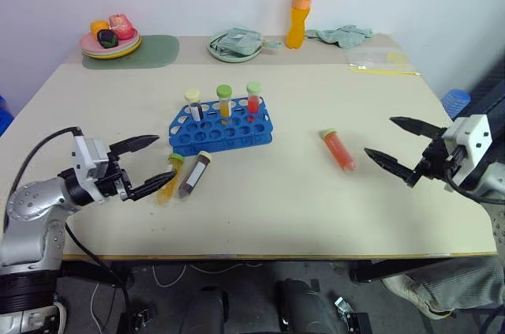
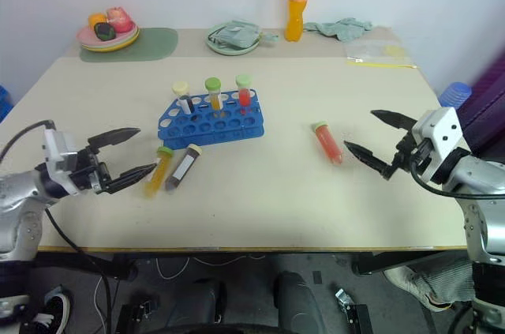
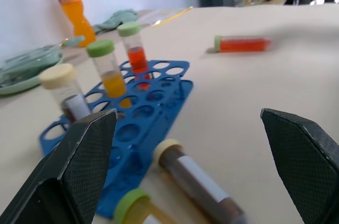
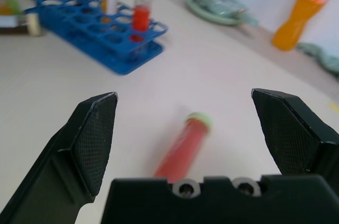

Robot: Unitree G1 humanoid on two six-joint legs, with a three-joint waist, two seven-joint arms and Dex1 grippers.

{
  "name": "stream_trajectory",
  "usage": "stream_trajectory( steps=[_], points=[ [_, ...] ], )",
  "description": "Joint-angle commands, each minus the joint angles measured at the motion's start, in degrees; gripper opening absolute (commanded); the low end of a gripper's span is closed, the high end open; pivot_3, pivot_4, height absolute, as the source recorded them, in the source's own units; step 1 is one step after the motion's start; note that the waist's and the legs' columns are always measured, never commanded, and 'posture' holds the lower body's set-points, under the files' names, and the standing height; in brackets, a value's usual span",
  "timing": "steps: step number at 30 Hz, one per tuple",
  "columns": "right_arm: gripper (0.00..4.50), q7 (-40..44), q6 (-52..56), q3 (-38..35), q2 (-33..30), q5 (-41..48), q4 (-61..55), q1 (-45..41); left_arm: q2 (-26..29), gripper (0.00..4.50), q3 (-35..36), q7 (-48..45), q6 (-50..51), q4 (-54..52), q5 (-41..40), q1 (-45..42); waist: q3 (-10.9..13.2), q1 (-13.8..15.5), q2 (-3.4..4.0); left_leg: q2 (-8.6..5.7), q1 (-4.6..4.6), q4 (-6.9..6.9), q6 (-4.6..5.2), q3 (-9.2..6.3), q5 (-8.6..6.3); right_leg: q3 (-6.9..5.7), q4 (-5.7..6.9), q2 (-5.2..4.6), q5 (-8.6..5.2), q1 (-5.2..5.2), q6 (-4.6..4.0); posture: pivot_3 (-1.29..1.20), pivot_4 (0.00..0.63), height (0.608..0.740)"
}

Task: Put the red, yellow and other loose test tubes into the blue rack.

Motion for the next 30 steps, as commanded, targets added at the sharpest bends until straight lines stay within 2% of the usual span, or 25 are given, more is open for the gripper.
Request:
stream_trajectory(
  steps=[1,6,11,15,19,21,25,30],
  points=[
    [4.50,-0.08,-0.18,-1.24,-0.97,0.26,-0.87,-0.94,-0.22,4.47,-0.13,0.61,-1.61,-0.38,0.37,-1.16,0.00,0.04,0.00,0.00,0.00,0.00,0.00,0.00,0.00,0.00,0.00,0.00,0.01,0.00,0.01,0.00,0.150,0.740],
    [4.50,-0.67,-0.35,-0.17,-0.47,-0.49,1.22,-3.06,-0.37,4.47,-0.36,1.55,-0.05,-1.72,-0.76,-2.17,0.00,0.06,0.00,-0.02,-0.01,0.01,0.00,0.01,0.00,0.01,0.00,-0.02,0.02,0.00,0.03,0.00,0.150,0.740],
    [4.50,-2.65,5.20,2.81,-0.76,-1.36,2.08,-5.79,1.61,4.47,0.04,-1.16,5.37,-2.71,-5.41,-4.24,0.00,-0.12,0.00,0.00,0.00,0.00,0.00,0.00,0.00,0.00,0.02,0.01,0.02,-0.01,0.03,0.00,0.150,0.740],
    [4.50,-5.68,12.53,4.52,-1.57,-1.29,2.23,-10.66,2.25,4.47,-0.74,-3.88,6.58,-1.34,-6.45,-6.70,0.01,-0.08,0.02,-0.01,-0.01,0.01,0.00,0.01,0.00,0.00,0.01,0.00,0.01,-0.02,0.00,0.00,0.150,0.740],
    [4.50,-6.71,24.28,6.88,-3.92,-0.38,2.30,-15.30,1.23,4.47,-1.98,-4.54,7.89,-0.61,-6.89,-9.48,0.01,0.00,0.02,-0.01,-0.03,0.00,0.00,-0.01,0.00,0.00,0.01,0.00,0.01,-0.04,0.01,0.00,0.150,0.740],
    [4.50,-8.02,31.30,11.05,-5.02,-1.94,2.07,-18.14,0.38,4.47,-2.74,-5.24,7.24,0.88,-6.15,-10.92,0.01,0.04,0.02,-0.02,-0.04,0.00,0.00,-0.01,0.00,0.00,0.00,-0.02,0.01,-0.05,0.01,0.00,0.150,0.740],
    [4.50,-12.06,44.71,21.05,-4.74,-7.29,7.19,-29.35,-2.07,4.47,-4.57,-5.11,6.63,2.21,-4.97,-12.96,0.02,-0.31,0.05,-0.02,-0.04,0.02,0.00,0.03,0.00,0.01,0.01,-0.02,0.00,-0.09,-0.03,0.00,0.150,0.740],
    [4.50,-11.77,50.44,28.91,-0.93,-10.39,17.16,-42.13,-4.33,4.47,-6.57,-2.94,6.39,-0.24,-3.79,-12.00,0.03,-0.68,0.06,0.00,-0.11,-0.10,0.00,0.03,0.00,0.02,0.01,0.00,0.08,-0.23,0.10,0.00,0.150,0.740]
  ],
)
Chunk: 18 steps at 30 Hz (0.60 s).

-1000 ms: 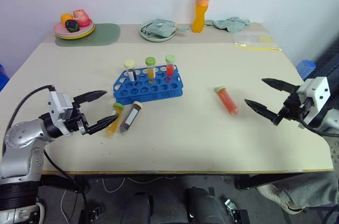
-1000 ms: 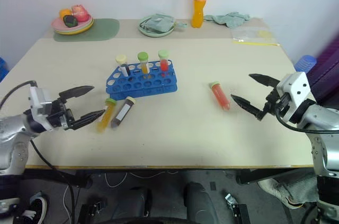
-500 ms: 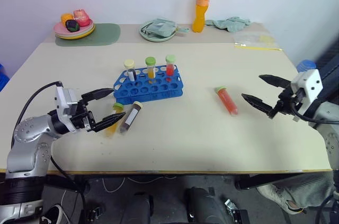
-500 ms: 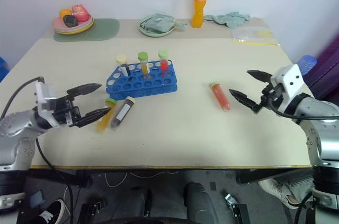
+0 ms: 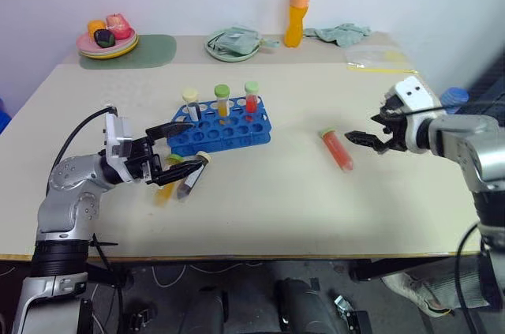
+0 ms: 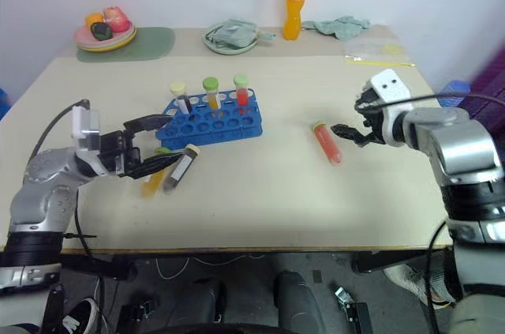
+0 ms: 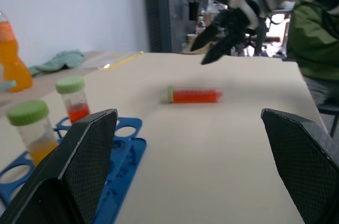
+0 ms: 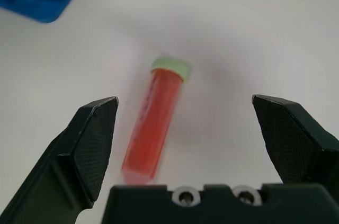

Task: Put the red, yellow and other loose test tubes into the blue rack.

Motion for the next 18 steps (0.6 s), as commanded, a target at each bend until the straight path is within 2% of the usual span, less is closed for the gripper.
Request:
stream_trajectory(
  steps=[1,6,10,14,18],
  points=[
    [4.50,-1.20,3.15,2.83,2.92,-3.22,8.33,-7.90,-0.80,4.47,-0.55,1.72,-0.60,-3.37,0.55,0.36,-0.01,-0.27,-0.01,0.00,-0.01,0.00,0.00,0.00,0.00,0.00,-0.01,-0.01,0.01,0.00,0.02,0.00,0.150,0.740],
    [4.50,3.00,4.41,9.01,5.81,-5.48,16.32,-15.37,-0.96,4.47,-0.32,3.74,-0.62,-5.22,0.99,1.70,0.00,-0.16,-0.02,-0.06,-0.05,0.00,0.00,-0.02,0.00,-0.01,-0.02,-0.06,0.02,0.01,0.04,0.00,0.150,0.740],
    [4.50,4.35,9.56,10.47,9.50,-5.91,26.92,-20.57,-1.27,4.47,-0.36,6.07,-0.36,-8.72,1.05,4.58,0.00,-0.87,-0.01,-0.05,-0.04,0.00,0.01,-0.02,-0.01,-0.01,-0.01,-0.07,0.04,0.00,0.06,0.00,0.150,0.740],
    [4.50,8.67,9.96,17.35,9.91,-8.92,31.50,-21.90,-1.37,4.47,-0.15,8.36,-0.37,-11.41,1.04,6.70,0.00,-0.91,-0.01,-0.05,-0.04,0.00,0.01,-0.06,-0.01,-0.03,0.00,-0.07,0.04,0.01,0.06,0.00,0.150,0.740],
    [4.50,11.11,10.25,20.49,11.25,-10.88,36.03,-23.62,-1.10,4.47,0.03,9.74,-0.34,-12.72,0.70,7.88,0.02,-1.02,0.02,-0.06,-0.04,0.00,0.01,-0.04,-0.01,-0.03,0.00,-0.06,0.04,0.00,0.06,0.00,0.150,0.740]
  ],
)
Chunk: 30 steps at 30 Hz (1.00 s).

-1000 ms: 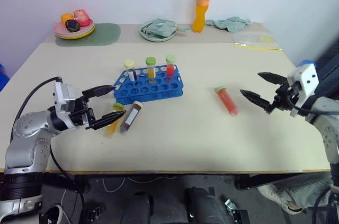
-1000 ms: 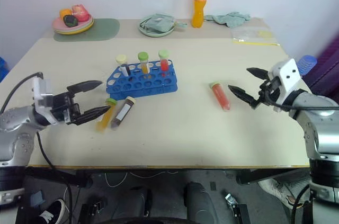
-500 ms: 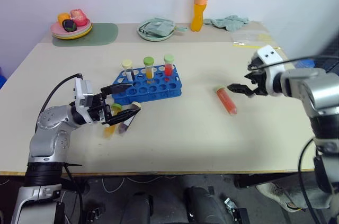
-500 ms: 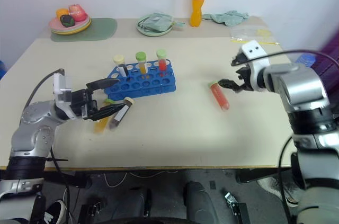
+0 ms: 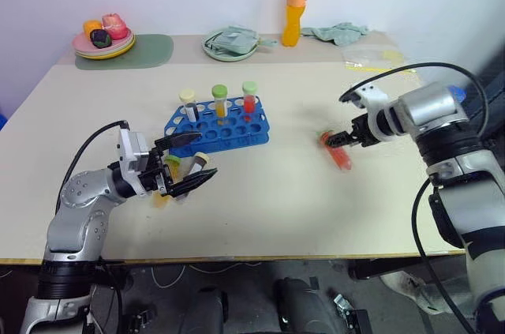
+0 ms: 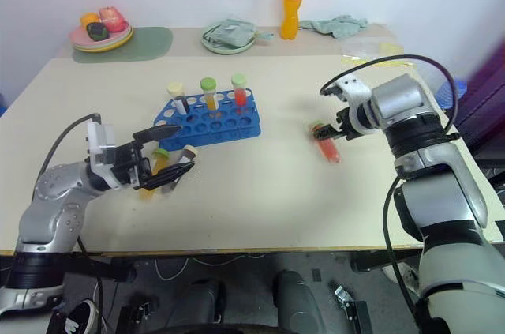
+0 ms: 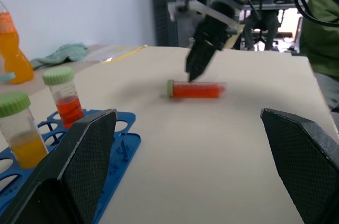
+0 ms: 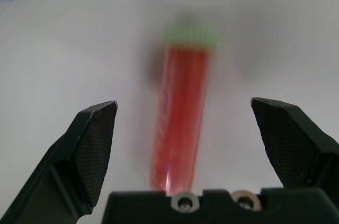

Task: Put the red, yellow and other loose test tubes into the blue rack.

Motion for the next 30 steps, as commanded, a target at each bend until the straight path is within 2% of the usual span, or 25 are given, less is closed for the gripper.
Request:
stream_trajectory(
  steps=[1,3,9,15,30],
  points=[
    [4.50,1.88,0.32,1.48,1.18,-2.10,3.10,-3.68,0.33,4.47,1.21,1.07,-0.13,-2.58,-0.41,0.46,0.00,-0.02,0.00,0.00,0.01,0.00,0.00,0.00,0.00,0.00,0.01,0.01,0.00,0.00,0.00,0.00,0.150,0.740],
    [4.50,2.52,-0.18,1.85,1.88,-2.94,5.27,-4.62,0.26,4.47,0.94,1.64,-0.11,-2.94,-0.27,0.55,0.00,-0.15,0.01,0.00,0.01,0.00,0.00,0.00,0.00,0.00,0.02,0.01,0.00,-0.01,0.00,0.00,0.150,0.740],
    [4.50,-2.72,-4.90,-3.80,6.29,-4.70,15.03,-8.76,0.62,4.47,1.21,2.39,-0.08,-3.54,-0.58,0.77,0.00,-0.09,0.01,0.01,0.01,-0.01,0.00,0.01,0.00,0.00,0.02,0.03,0.01,-0.01,0.01,0.00,0.150,0.740],
    [4.50,-1.51,-8.92,-3.64,9.49,-7.01,19.07,-9.70,0.63,4.47,0.97,2.90,-0.07,-4.01,-0.63,0.99,0.00,-0.08,0.01,0.00,0.01,-0.01,0.00,0.01,0.00,0.00,0.01,0.03,0.01,0.00,0.01,0.00,0.150,0.740],
    [4.50,-1.67,-15.36,-4.72,10.87,-12.35,24.52,-9.30,0.48,4.47,1.97,4.14,-0.31,-5.72,-0.96,2.93,0.00,-0.08,0.01,0.00,0.02,-0.01,0.00,0.00,0.00,0.00,0.01,0.02,0.01,0.01,0.01,0.00,0.150,0.740]
  ],
)
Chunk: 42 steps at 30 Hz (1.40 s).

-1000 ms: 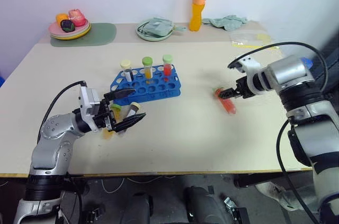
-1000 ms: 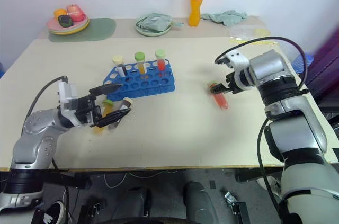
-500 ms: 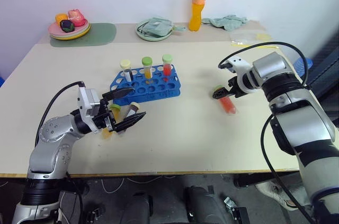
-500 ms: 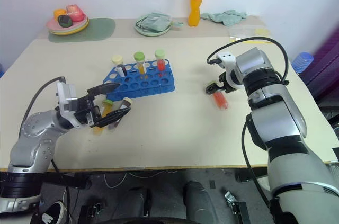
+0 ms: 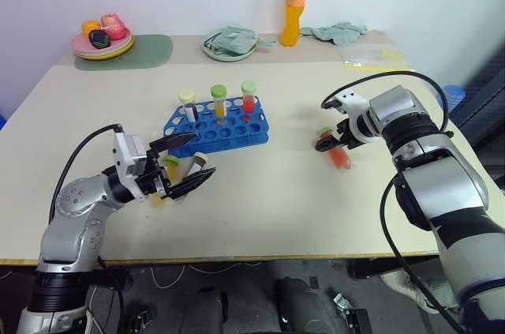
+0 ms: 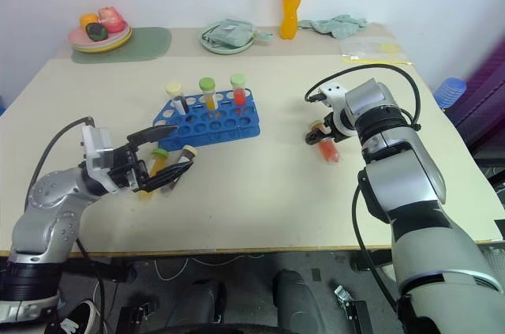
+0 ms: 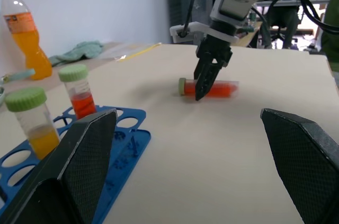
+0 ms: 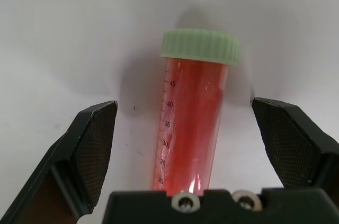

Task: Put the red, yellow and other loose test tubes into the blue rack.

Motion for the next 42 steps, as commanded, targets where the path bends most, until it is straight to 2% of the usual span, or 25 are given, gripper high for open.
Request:
stream_trajectory(
  steps=[1,4,8,17,22,28,42],
  points=[
    [4.50,0.02,-1.78,-1.01,-0.18,-1.64,0.43,-1.12,0.04,4.47,1.03,0.41,-0.41,-1.96,-0.79,0.09,0.00,-0.02,0.00,0.00,0.00,0.00,0.00,0.00,0.00,0.00,0.00,0.00,0.00,0.00,0.00,0.00,0.150,0.740],
    [3.68,-0.26,-2.74,-1.20,-0.21,-2.37,0.14,-0.15,0.05,4.50,1.29,0.60,-0.38,-2.19,-0.81,0.47,0.01,-0.05,0.02,0.00,0.00,0.00,0.00,0.00,0.00,0.00,0.00,0.00,0.00,-0.01,0.00,0.00,0.150,0.740],
    [1.82,-0.25,-4.67,-0.67,-0.11,-3.73,-0.24,0.76,0.07,4.50,1.34,0.81,-0.40,-2.35,-0.90,0.83,0.01,-0.07,0.01,0.00,0.00,-0.01,0.00,0.00,0.00,0.00,0.00,0.00,0.00,-0.01,0.00,0.00,0.150,0.740],
    [1.82,0.00,-4.77,-2.85,-0.47,-3.95,-0.90,-0.53,0.32,4.50,1.32,0.19,-0.89,-1.04,-0.78,-0.18,0.01,-0.07,0.02,0.00,0.00,-0.02,0.00,0.00,0.00,0.00,0.00,0.00,0.00,-0.01,0.00,0.00,0.150,0.740],
    [1.82,6.82,-2.20,-2.07,-3.62,-3.56,-7.49,-0.10,0.48,4.50,1.60,-0.10,-0.88,-0.64,-0.74,-0.41,0.05,-0.03,0.09,0.00,-0.01,-0.02,0.00,0.00,0.00,0.00,-0.01,0.00,0.00,-0.02,0.00,0.00,0.150,0.740],
    [1.82,5.76,-0.50,-2.47,-4.22,-3.79,-10.81,4.58,0.48,4.50,1.12,-0.99,-1.05,0.99,-0.46,-1.68,-0.01,0.00,0.01,0.00,0.02,-0.02,0.00,-0.01,0.00,-0.01,-0.02,-0.01,0.00,0.03,0.00,0.00,0.150,0.740],
    [1.82,5.86,1.14,-0.63,-4.04,-4.26,-15.58,7.66,0.30,4.50,1.47,-1.14,-1.37,0.88,-0.21,-1.54,0.02,-0.05,0.07,0.00,0.00,-0.02,0.00,-0.02,0.00,-0.01,-0.01,0.00,0.00,-0.01,0.00,0.00,0.150,0.740]
  ],
)
